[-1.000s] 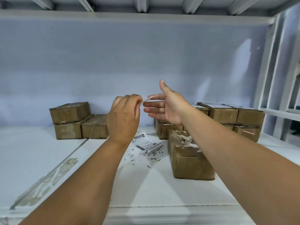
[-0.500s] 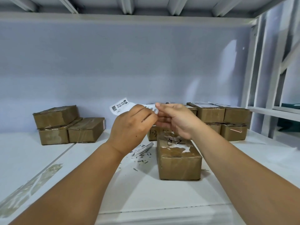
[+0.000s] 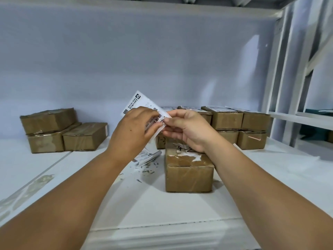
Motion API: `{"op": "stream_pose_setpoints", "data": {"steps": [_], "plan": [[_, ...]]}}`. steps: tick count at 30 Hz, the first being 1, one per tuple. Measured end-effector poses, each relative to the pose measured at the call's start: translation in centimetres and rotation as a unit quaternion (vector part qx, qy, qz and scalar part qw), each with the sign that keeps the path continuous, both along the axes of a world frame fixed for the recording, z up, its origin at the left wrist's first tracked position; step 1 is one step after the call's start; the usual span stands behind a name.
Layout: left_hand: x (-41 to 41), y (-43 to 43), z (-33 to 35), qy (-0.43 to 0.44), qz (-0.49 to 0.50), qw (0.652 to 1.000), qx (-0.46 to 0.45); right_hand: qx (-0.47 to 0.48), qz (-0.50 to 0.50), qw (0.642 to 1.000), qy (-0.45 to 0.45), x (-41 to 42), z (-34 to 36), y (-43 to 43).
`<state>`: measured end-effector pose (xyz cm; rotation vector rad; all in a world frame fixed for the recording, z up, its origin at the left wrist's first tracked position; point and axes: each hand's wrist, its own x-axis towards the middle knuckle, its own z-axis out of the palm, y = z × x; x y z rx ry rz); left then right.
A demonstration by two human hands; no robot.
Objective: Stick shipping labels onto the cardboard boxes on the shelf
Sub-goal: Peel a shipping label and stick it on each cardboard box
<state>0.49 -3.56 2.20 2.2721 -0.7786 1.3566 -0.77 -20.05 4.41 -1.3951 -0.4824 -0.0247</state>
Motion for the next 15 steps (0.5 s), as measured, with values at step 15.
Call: {"op": "stream_pose_setpoints", "data": {"steps": [15], "plan": [[-1.5,-0.6,0.4,0.019,-0.03,0.999,-0.038,-0.023,0.033,0.999,-0.023,-0.2,-0.1,-0.3]]}}
